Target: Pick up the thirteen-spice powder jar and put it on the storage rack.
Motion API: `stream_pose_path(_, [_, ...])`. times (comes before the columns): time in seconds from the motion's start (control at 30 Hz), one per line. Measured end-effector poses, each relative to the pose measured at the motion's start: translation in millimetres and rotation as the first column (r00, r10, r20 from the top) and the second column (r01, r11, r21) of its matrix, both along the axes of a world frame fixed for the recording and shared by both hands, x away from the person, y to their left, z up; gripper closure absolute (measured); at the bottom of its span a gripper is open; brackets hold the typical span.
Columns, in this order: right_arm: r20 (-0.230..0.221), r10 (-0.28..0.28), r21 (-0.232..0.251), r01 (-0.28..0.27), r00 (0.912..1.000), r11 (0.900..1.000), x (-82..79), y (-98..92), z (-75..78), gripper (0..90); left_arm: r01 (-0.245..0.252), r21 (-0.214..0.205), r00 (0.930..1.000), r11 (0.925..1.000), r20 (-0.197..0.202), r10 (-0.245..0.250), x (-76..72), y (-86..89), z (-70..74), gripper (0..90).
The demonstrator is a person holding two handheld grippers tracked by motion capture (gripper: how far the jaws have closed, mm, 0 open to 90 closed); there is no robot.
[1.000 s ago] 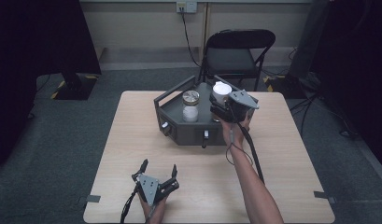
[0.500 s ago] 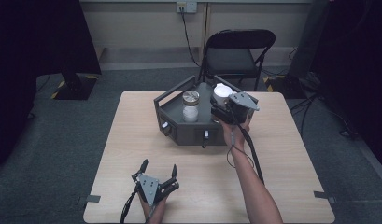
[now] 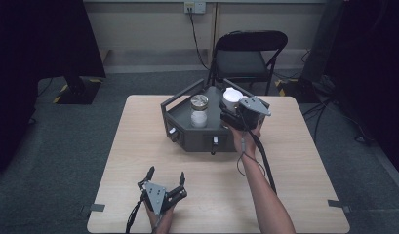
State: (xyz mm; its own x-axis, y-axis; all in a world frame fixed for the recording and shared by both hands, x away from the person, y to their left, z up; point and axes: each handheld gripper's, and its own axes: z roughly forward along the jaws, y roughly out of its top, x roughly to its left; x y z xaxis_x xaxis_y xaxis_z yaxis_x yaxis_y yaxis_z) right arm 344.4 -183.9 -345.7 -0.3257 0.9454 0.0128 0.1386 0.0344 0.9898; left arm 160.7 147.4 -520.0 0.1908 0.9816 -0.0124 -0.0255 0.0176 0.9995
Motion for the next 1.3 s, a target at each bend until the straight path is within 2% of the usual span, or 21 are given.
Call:
stream_pose_path(0.3, [0.004, -0.004, 0.004, 0.004, 1.0, 1.0, -0.3, 0.9, -1.2, 27.5, 0.0, 0.0, 1.0, 1.0, 0.0, 0.0, 0.0, 0.0, 0.0, 0.3])
stream_pose_path(0.43, [0.009, 0.007, -0.004, -0.007, 0.9999, 1.0, 2.1, 1.1, -4.3, 11.2, 0.0, 0.0, 1.0, 1.0, 0.0, 0.0, 0.0, 0.0, 0.0, 0.3])
stream_pose_path(0.47, [0.009, 0.007, -0.004, -0.007, 0.9999, 1.0, 2.1, 1.1, -4.3, 11.2, 0.0, 0.0, 1.0, 1.0, 0.0, 0.0, 0.0, 0.0, 0.0, 0.2])
stream_pose_path(0.57, [0.028, 0.009, -0.001, -0.009, 0.9996, 1.0, 1.1, 1.9, -9.3, 0.9, 0.0, 0.0, 1.0, 1.0, 0.0, 0.0, 0.0, 0.0, 0.0, 0.2])
stream_pose_path(0.93, [0.041, 0.022, 0.027, -0.023, 0.9989, 0.9994, -5.3, -7.3, -14.1, 0.0, 0.0, 0.0, 1.0, 1.0, 0.0, 0.0, 0.0, 0.1, 0.0, 0.2])
stream_pose_path(1.3, [0.074, 0.028, 0.049, -0.031, 0.9969, 0.9983, -21.1, -13.4, -23.6, 0.0, 0.003, 0.0, 1.0, 1.0, 0.001, -0.003, 0.0, 0.5, -0.1, 0.2])
